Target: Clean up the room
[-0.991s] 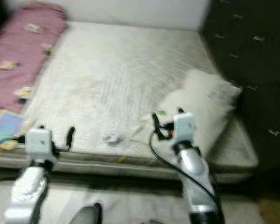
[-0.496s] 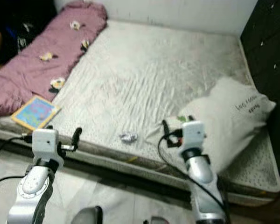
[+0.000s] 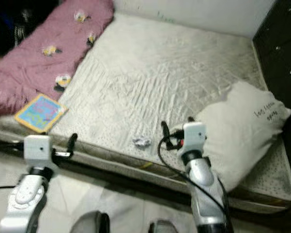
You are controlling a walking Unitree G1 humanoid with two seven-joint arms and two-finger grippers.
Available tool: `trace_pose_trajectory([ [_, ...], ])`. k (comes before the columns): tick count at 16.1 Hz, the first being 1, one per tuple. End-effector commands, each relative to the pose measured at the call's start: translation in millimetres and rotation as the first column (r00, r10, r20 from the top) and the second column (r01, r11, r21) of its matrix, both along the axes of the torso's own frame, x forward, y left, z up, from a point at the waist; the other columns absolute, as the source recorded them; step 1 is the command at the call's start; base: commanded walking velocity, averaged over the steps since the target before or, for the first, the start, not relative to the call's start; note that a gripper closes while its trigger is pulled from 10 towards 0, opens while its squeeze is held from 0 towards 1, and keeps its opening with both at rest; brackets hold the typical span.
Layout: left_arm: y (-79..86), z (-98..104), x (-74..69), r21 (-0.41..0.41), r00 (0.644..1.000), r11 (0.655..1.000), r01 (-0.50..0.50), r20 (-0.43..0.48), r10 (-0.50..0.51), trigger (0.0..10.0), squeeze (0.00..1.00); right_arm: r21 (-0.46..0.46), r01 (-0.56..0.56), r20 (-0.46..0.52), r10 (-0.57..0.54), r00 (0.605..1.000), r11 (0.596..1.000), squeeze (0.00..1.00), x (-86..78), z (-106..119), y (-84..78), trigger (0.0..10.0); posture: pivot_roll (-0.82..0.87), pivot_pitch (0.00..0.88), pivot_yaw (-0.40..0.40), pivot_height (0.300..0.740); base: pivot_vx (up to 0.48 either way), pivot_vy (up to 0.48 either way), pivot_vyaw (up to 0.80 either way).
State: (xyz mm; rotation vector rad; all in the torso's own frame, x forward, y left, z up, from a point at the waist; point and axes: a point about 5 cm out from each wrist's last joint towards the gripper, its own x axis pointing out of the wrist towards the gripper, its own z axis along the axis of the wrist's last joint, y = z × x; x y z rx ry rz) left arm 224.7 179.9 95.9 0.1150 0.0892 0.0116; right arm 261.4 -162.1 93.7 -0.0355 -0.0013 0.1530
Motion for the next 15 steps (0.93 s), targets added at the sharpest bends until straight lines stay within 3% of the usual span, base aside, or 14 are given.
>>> trace_pose_trajectory([
  [1,-4.2,0,-1.7,0.014,1.000,1.000,0.016,0.002,-0.016,10.0,0.00,-0.010,0.015,-0.011,-0.015,1.000,1.000,0.00,-2.1,-1,-6.8,10.0,0.04,0.129,-0.070,0.740,0.000,0.000,0.00],
  [5,-10.2,3,-0.6,-0.032,0.997,0.997,0.076,0.018,-0.076,10.0,0.00,-0.019,0.005,-0.016,-0.006,1.000,1.000,0.00,-1.6,-1,-7.5,10.0,0.04,0.124,-0.075,0.740,0.000,0.000,0.00],
  [15,-13.0,7,3.0,-0.048,0.995,0.994,0.098,0.040,-0.096,10.0,0.00,-0.018,-0.025,-0.016,0.025,1.000,1.000,0.00,2.7,-1,-2.4,10.0,0.05,0.116,-0.078,0.740,0.321,0.000,0.00],
])
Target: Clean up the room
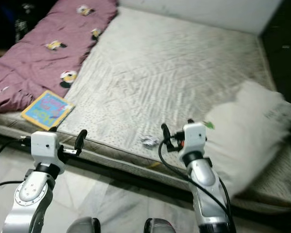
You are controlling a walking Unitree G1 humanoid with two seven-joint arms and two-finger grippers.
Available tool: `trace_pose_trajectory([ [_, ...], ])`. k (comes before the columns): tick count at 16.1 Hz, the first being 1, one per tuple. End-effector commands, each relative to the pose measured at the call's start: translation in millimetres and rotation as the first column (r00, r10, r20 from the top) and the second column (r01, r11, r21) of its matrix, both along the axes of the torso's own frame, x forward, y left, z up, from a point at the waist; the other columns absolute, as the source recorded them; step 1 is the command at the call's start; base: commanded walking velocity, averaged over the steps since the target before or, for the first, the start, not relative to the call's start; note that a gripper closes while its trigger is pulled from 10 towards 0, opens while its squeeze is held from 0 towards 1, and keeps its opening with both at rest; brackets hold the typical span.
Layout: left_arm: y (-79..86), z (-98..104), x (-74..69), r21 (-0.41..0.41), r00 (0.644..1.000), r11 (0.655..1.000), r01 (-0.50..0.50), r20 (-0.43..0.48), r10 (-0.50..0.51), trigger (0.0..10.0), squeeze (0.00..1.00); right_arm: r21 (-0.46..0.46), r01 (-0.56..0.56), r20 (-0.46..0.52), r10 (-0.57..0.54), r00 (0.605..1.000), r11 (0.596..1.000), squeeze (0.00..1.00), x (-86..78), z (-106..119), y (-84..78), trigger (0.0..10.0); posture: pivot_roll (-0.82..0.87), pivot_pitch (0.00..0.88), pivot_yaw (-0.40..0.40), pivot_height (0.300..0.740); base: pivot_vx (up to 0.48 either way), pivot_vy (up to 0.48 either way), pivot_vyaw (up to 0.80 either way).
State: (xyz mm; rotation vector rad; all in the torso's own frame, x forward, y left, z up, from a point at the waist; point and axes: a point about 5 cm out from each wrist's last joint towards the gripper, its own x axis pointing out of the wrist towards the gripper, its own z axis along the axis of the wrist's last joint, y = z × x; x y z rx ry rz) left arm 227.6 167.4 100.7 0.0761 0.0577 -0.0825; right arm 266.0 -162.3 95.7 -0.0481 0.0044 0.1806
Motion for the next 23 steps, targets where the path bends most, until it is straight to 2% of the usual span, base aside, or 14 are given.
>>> trace_pose_trajectory([
  [1,-0.9,2.4,0.5,-0.009,1.000,1.000,0.003,0.012,-0.003,10.0,0.00,-0.006,0.003,-0.011,-0.003,1.000,1.000,0.00,-1.2,-2.9,-2.7,10.0,0.05,0.114,-0.079,0.740,0.349,0.000,0.00],
  [6,-3.8,2.0,0.5,-0.018,1.000,1.000,0.003,0.013,-0.003,10.0,0.00,-0.010,-0.001,0.001,0.001,1.000,1.000,0.00,2.7,-0.5,-2.7,10.0,0.05,0.111,-0.082,0.740,0.351,0.000,0.00],
  [10,-5.4,-3.5,2.2,-0.009,0.998,0.999,-0.052,-0.020,0.052,10.0,0.00,-0.012,0.010,-0.013,-0.010,1.000,1.000,0.00,0.9,-2.4,-5.1,10.0,0.04,0.115,-0.086,0.740,0.064,0.000,0.00],
  [14,-5.3,-4.9,1.7,-0.044,0.997,0.996,-0.074,-0.026,0.072,10.0,0.00,-0.017,0.015,-0.023,-0.015,1.000,1.000,0.00,1.6,-3.4,-8.6,10.0,0.04,0.115,-0.091,0.740,0.000,0.000,-0.74],
  [20,-6.0,-6.7,1.9,-0.037,0.997,0.997,-0.073,-0.035,0.072,10.0,0.00,-0.020,0.011,-0.028,-0.011,1.000,1.000,0.00,2.4,-3.3,-8.5,10.0,0.04,0.110,-0.096,0.740,0.000,0.000,-0.80],
  [23,-7.3,-7.0,2.3,-0.056,0.997,0.996,-0.064,-0.039,0.062,10.0,0.00,-0.023,0.013,-0.022,-0.013,1.000,1.000,0.00,2.6,-2.5,-9.3,10.0,0.04,0.111,-0.096,0.740,0.000,0.402,-0.53],
])
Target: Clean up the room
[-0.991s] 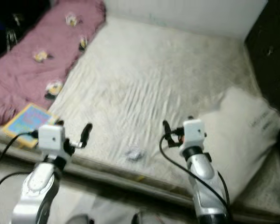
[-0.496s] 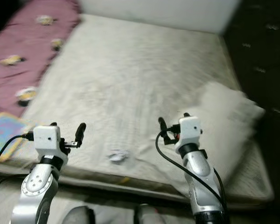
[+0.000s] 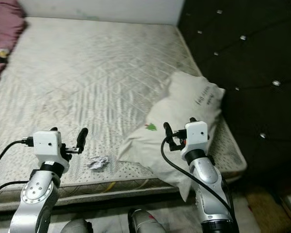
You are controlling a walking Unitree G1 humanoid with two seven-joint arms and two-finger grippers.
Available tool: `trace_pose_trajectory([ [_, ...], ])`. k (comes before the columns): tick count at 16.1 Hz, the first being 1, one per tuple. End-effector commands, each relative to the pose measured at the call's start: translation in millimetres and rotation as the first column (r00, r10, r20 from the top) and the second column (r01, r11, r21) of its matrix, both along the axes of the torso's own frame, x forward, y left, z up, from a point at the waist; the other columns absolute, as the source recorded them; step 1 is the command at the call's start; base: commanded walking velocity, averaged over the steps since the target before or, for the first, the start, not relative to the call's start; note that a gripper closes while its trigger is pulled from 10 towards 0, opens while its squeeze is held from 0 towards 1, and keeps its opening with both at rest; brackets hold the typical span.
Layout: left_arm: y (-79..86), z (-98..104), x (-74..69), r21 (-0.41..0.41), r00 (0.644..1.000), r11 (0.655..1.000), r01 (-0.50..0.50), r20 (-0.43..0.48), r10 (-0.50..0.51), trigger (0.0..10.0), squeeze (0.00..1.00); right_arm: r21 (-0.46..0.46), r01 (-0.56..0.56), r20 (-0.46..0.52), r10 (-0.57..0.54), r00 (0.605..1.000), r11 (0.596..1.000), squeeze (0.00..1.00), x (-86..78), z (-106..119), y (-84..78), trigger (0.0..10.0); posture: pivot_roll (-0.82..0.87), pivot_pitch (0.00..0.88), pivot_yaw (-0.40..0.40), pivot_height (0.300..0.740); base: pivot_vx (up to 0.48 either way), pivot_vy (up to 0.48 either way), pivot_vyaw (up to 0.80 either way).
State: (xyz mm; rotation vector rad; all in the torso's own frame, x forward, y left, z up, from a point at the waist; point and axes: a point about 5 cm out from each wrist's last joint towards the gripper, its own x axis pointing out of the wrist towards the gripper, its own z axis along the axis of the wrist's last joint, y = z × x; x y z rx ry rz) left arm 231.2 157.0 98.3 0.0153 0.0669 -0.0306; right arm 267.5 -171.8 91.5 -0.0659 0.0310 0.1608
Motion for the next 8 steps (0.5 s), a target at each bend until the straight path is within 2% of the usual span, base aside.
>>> trace_pose_trajectory([
  [1,3.1,-5,-1.4,-0.002,1.000,1.000,-0.009,-0.030,0.009,10.0,0.00,-0.009,-0.006,0.005,0.006,1.000,1.000,0.00,1.2,2,0.0,10.0,0.04,0.111,-0.096,0.740,0.000,0.480,0.00],
  [4,1.6,-6,-1.3,-0.034,0.999,0.999,-0.003,-0.035,0.002,10.0,0.00,-0.005,0.005,0.005,-0.005,1.000,1.000,0.00,1.4,2,-1.8,10.0,0.02,0.118,-0.091,0.740,0.000,0.480,0.00],
  [8,-0.1,-6,-2.4,-0.045,0.999,0.999,-0.002,-0.034,0.000,10.0,0.00,-0.008,0.103,-0.038,-0.104,0.994,0.995,0.00,4.0,-4,-13.3,10.0,0.02,0.113,-0.086,0.740,0.000,0.480,0.00],
])
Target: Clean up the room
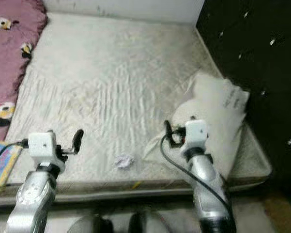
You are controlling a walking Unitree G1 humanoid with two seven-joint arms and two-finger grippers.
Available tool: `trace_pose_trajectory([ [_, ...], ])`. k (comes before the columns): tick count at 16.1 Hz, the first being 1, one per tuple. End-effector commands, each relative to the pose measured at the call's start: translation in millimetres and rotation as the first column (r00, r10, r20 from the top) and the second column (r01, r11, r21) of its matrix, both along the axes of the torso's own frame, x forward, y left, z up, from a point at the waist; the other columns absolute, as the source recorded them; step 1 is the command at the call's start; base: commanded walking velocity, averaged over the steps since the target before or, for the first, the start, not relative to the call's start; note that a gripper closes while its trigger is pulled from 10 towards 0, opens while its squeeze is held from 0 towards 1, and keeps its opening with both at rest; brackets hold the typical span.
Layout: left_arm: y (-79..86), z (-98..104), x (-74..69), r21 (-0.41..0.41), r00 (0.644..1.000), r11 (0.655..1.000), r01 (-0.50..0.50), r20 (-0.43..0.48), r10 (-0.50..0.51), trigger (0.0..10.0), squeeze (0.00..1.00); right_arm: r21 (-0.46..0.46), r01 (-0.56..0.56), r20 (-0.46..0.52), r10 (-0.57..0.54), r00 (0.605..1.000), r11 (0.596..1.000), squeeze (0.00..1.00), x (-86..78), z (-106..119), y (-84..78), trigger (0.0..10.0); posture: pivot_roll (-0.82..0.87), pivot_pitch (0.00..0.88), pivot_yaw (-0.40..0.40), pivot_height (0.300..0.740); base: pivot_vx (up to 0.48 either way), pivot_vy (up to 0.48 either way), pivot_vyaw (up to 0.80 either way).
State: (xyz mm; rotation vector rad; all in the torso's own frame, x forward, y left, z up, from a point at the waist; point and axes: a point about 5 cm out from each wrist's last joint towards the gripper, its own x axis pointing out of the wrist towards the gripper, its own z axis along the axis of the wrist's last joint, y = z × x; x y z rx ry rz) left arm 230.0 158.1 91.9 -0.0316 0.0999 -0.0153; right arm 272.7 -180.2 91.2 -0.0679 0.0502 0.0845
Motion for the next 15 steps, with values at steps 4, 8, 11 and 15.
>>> trace_pose_trajectory([
  [4,2.5,2,3.2,0.041,0.999,0.999,-0.025,0.026,0.024,10.0,0.00,0.006,-0.027,-0.035,0.028,0.999,1.000,0.00,0.1,-8,4.0,10.0,0.02,0.119,-0.086,0.740,0.000,0.205,0.00],
  [8,7.1,1,1.4,-0.001,1.000,1.000,-0.019,-0.013,0.019,10.0,0.00,0.022,-0.014,-0.016,0.014,1.000,1.000,0.00,5.7,-3,7.8,10.0,0.02,0.114,-0.087,0.740,0.000,0.000,0.00],
  [11,7.1,2,-0.4,0.027,0.999,0.999,-0.028,0.017,0.027,10.0,0.00,0.078,0.007,-0.020,-0.005,1.000,0.997,0.00,1.6,-2,1.6,10.0,0.02,0.114,-0.086,0.740,0.000,0.000,0.00],
  [15,9.0,2,-2.2,0.071,0.999,0.997,-0.038,0.010,0.038,10.0,0.00,0.125,0.032,-0.047,-0.026,0.999,0.992,0.00,1.0,-5,-1.9,10.0,0.02,0.116,-0.084,0.740,0.000,0.000,-0.20],
])
